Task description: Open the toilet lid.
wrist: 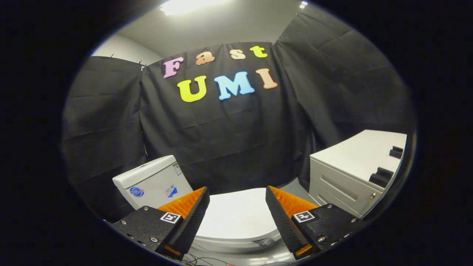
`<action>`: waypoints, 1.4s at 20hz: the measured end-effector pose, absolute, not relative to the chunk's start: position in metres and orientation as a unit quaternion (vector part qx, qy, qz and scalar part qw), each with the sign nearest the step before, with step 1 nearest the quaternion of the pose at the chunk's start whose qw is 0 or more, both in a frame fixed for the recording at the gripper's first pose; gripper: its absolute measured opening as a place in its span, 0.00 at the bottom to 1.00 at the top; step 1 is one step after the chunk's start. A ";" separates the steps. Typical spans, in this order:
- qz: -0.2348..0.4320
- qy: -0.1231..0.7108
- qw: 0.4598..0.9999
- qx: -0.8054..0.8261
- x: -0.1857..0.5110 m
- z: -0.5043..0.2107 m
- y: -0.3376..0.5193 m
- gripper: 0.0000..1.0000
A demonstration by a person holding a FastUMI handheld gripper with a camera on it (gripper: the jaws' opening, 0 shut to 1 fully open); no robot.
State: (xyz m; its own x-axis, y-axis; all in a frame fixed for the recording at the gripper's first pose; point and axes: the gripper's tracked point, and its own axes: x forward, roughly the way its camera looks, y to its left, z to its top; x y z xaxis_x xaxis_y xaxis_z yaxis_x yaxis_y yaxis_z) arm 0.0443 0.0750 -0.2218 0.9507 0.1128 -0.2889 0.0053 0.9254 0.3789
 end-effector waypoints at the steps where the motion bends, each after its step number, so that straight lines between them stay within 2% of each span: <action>1: 0.026 0.169 0.964 0.202 0.041 -0.235 0.078 0.95; 15: -0.007 0.335 0.889 0.312 0.002 -0.373 0.108 0.96; 20: -0.050 0.345 0.850 0.395 0.004 -0.407 0.093 0.96; 28: -0.129 0.337 0.759 0.542 -0.002 -0.465 0.081 0.94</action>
